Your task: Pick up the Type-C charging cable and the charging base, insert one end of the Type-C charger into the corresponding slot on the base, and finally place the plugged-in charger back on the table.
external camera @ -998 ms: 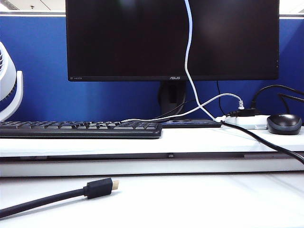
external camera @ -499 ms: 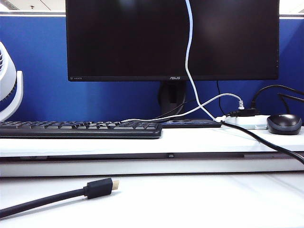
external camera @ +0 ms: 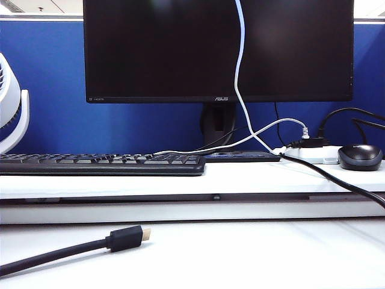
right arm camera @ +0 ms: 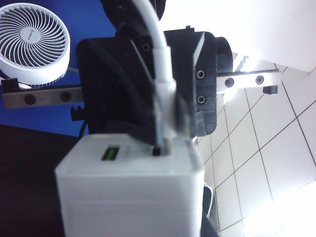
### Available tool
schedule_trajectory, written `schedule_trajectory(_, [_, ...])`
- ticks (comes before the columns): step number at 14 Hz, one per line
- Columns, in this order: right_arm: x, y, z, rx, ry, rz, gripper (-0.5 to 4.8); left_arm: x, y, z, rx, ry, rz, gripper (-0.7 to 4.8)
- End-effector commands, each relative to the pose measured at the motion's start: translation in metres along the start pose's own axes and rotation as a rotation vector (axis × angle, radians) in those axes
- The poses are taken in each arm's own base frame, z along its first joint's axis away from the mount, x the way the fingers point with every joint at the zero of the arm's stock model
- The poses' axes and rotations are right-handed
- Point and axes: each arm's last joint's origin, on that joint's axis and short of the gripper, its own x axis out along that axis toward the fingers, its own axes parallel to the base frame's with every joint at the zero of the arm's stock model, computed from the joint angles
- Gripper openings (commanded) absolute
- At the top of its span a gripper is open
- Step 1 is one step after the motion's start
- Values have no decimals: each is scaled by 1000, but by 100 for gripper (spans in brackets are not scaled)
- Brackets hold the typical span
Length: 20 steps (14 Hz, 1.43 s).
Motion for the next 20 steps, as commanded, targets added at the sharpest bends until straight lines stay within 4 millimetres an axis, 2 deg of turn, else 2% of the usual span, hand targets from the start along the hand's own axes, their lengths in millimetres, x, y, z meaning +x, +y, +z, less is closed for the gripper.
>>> schedule_trajectory(1, [3,1,4,9,-86,-4,-1,0,4,6,13,-99,1,-6])
schedule_trajectory(15, [2,0,5,69,-110,-22,-1,0,6,7,36,-125,4,-6])
schedule_trajectory(20, [3,0,3,60,-62,-12,-1,0,6,7,43,-132,5,-6])
